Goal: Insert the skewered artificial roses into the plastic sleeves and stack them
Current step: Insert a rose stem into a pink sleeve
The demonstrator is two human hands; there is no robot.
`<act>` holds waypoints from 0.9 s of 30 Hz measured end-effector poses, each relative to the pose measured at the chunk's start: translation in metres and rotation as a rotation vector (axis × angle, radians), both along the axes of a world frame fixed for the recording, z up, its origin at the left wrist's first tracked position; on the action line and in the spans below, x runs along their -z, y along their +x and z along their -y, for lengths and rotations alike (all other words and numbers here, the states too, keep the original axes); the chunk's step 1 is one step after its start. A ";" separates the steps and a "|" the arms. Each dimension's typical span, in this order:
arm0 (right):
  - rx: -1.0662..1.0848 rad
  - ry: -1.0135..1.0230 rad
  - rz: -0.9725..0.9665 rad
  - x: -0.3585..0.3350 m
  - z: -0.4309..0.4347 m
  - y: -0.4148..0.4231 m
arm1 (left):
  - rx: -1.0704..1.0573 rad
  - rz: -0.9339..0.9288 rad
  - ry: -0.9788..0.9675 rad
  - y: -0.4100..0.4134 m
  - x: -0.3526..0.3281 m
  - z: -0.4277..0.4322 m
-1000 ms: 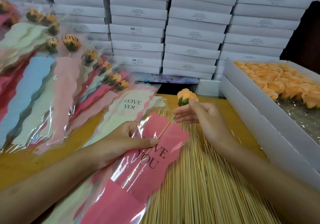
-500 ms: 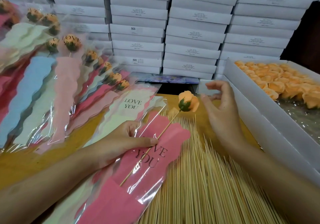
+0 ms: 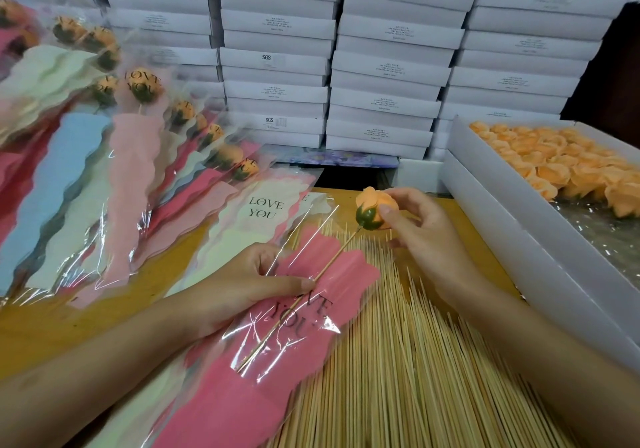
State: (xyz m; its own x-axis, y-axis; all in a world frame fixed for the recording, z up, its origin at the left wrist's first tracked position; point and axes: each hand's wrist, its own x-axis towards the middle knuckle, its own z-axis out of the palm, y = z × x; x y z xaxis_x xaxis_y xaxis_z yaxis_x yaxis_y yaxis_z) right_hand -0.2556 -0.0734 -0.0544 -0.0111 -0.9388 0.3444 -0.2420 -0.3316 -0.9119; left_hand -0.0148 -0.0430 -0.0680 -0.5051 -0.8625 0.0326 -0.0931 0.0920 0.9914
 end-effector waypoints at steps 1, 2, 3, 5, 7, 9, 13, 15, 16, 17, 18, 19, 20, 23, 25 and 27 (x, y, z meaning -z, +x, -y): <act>-0.005 0.005 0.012 0.000 0.000 0.001 | 0.009 -0.009 0.004 0.000 0.000 0.000; -0.012 0.007 0.021 -0.001 0.000 0.002 | 0.021 -0.015 0.004 0.000 -0.001 -0.001; -0.022 0.009 0.027 -0.001 -0.001 0.002 | 0.032 -0.023 0.006 -0.001 -0.002 -0.002; -0.040 0.010 0.038 -0.002 -0.002 0.004 | 0.051 -0.040 0.021 -0.002 -0.004 -0.004; -0.056 0.006 0.049 -0.003 -0.003 0.005 | 0.019 -0.016 0.005 -0.003 -0.004 -0.003; -0.069 -0.001 0.061 -0.004 -0.004 0.006 | -0.033 0.015 -0.021 -0.002 -0.004 -0.002; -0.098 -0.011 0.070 -0.005 -0.005 0.006 | -0.049 -0.013 0.018 -0.003 -0.003 -0.003; -0.115 -0.015 0.052 -0.006 -0.005 0.006 | -0.052 -0.024 0.027 -0.002 -0.001 -0.002; -0.123 -0.016 0.041 -0.006 -0.006 0.006 | -0.058 -0.023 0.023 -0.002 0.000 -0.002; -0.129 -0.017 0.031 -0.006 -0.006 0.006 | -0.069 -0.021 0.019 -0.001 0.000 -0.002; -0.134 -0.020 0.025 -0.006 -0.006 0.006 | -0.080 -0.015 0.012 -0.001 0.001 -0.001; -0.138 -0.022 0.020 -0.007 -0.006 0.006 | -0.086 -0.019 0.013 -0.002 0.000 -0.002; -0.141 -0.025 0.016 -0.007 -0.006 0.007 | -0.086 -0.033 0.004 -0.002 0.001 -0.002; -0.151 -0.022 0.015 -0.006 -0.006 0.008 | -0.058 -0.087 0.002 -0.004 -0.001 -0.004; -0.175 -0.017 0.027 -0.006 -0.006 0.010 | -0.059 -0.103 0.016 -0.004 -0.001 -0.004; -0.201 -0.024 0.011 -0.007 -0.007 0.011 | -0.067 -0.100 0.013 -0.003 0.000 -0.002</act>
State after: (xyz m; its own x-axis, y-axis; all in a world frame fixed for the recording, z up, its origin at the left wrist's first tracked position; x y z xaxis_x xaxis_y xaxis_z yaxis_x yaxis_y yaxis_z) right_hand -0.2449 -0.0661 -0.0477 0.1716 -0.9142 0.3671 -0.1589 -0.3935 -0.9055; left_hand -0.0183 -0.0409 -0.0681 -0.4411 -0.8948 0.0690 0.0012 0.0762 0.9971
